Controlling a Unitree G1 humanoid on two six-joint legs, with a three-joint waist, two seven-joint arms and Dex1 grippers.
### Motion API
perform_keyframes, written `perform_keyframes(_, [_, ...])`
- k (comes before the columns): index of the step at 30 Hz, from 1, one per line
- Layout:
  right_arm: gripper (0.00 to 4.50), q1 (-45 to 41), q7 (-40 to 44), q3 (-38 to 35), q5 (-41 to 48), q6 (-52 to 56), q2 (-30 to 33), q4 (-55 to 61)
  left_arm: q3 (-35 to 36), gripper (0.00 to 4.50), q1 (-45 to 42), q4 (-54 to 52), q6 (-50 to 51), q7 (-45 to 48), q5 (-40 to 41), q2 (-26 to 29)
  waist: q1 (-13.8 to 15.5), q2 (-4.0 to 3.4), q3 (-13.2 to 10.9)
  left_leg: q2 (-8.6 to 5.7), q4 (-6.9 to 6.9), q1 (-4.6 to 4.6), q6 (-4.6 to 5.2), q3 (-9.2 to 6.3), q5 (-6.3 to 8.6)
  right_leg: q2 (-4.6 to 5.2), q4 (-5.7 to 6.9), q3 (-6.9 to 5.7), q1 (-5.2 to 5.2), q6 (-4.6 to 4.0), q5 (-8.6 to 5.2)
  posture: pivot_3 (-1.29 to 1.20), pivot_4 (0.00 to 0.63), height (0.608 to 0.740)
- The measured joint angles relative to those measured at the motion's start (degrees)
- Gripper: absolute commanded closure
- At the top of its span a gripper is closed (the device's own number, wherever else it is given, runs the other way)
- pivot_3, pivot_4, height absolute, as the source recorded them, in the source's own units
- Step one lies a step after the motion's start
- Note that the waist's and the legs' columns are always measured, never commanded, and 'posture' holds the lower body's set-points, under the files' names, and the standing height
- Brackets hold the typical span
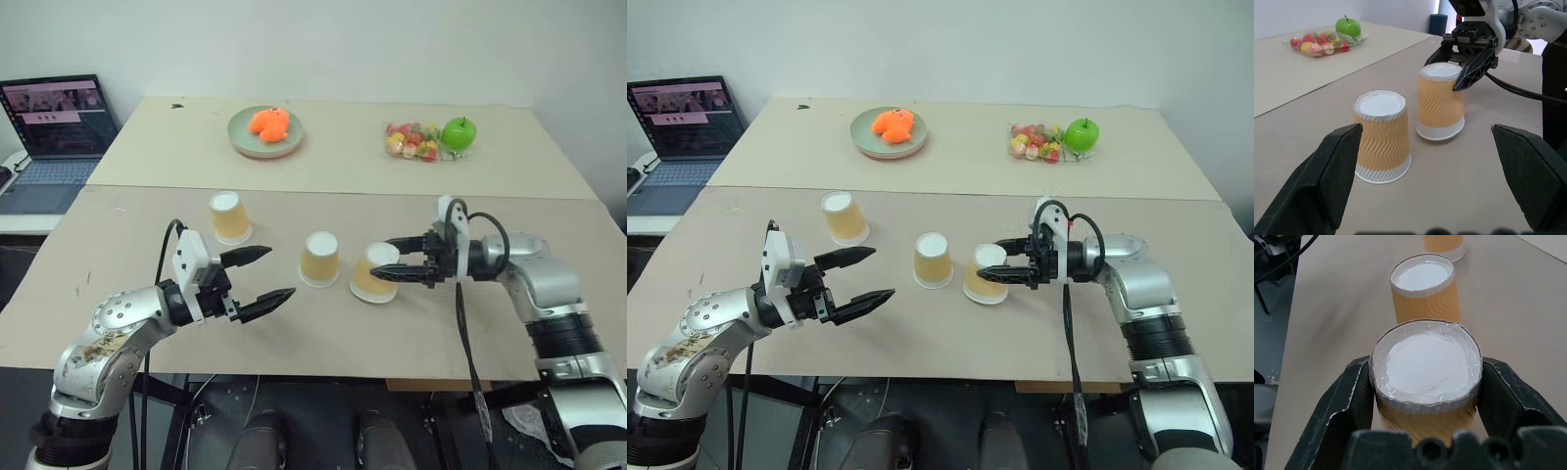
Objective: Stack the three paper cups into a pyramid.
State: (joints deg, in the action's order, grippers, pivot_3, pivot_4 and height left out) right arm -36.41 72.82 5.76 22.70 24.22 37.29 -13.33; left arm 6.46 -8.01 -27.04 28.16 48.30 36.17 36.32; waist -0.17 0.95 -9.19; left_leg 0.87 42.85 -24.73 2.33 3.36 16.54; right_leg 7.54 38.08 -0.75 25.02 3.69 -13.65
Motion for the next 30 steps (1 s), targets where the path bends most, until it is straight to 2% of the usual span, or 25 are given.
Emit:
perform_keyframes(13, [1.8,-5.46,-0.24,0.19,-2.94,-5.74,-4.58,-8.07,-0.04,0.0,0.02,-2.33,0.7,-1.37,1.78,-0.16,-0.47,0.0,0.0,0.01,-0.01,0.0,-0.03,0.0,-0.01,0.0,0.01,-0.01,0.01,0.0,0.0,0.0,0.15,0.676])
perform_keyframes(25, [1.8,-5.87,0.23,0.41,-5.1,-9.24,-7.59,-12.02,-0.04,0.0,0.1,-3.49,0.69,-2.0,2.15,-0.11,-0.53,0.0,0.0,0.0,-0.01,0.0,-0.04,0.0,-0.02,0.0,0.02,0.0,0.01,0.0,0.0,0.0,0.15,0.676])
perform_keyframes(27, [0.81,-6.07,0.0,0.4,-5.72,-10.07,-8.28,-12.35,-0.04,0.0,0.25,-3.51,0.69,-2.25,2.15,-0.1,-0.53,0.0,0.0,0.01,-0.01,0.0,-0.04,0.0,-0.02,-0.01,0.02,0.0,0.01,0.0,0.0,0.0,0.15,0.676])
perform_keyframes(30, [0.07,-6.81,-0.9,0.39,-6.31,-11.58,-9.18,-14.05,-0.04,0.0,0.5,-3.6,0.69,-2.6,2.16,-0.1,-0.59,0.0,0.0,0.01,-0.01,0.02,-0.07,0.0,-0.04,-0.01,0.05,-0.01,0.01,-0.01,0.0,0.0,0.15,0.676])
